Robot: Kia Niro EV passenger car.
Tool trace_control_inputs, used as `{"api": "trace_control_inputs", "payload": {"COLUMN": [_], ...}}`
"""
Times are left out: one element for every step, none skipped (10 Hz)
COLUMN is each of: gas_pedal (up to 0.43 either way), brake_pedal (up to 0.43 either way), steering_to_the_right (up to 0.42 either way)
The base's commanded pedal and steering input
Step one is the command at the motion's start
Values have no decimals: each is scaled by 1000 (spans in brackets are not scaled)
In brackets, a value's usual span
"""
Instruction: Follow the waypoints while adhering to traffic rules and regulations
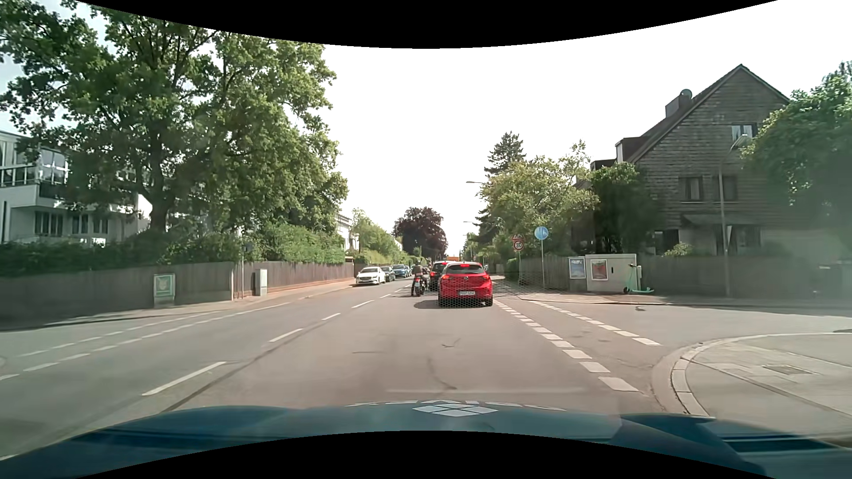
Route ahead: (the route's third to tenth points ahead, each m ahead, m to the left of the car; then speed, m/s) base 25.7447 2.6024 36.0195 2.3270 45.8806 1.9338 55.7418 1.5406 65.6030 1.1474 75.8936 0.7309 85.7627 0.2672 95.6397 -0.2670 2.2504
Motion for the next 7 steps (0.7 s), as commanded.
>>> {"api": "trace_control_inputs", "payload": {"gas_pedal": [0,0,0,0,0,0,0], "brake_pedal": [0,30,55,73,85,98,134], "steering_to_the_right": [1,1,1,1,1,0,0]}}
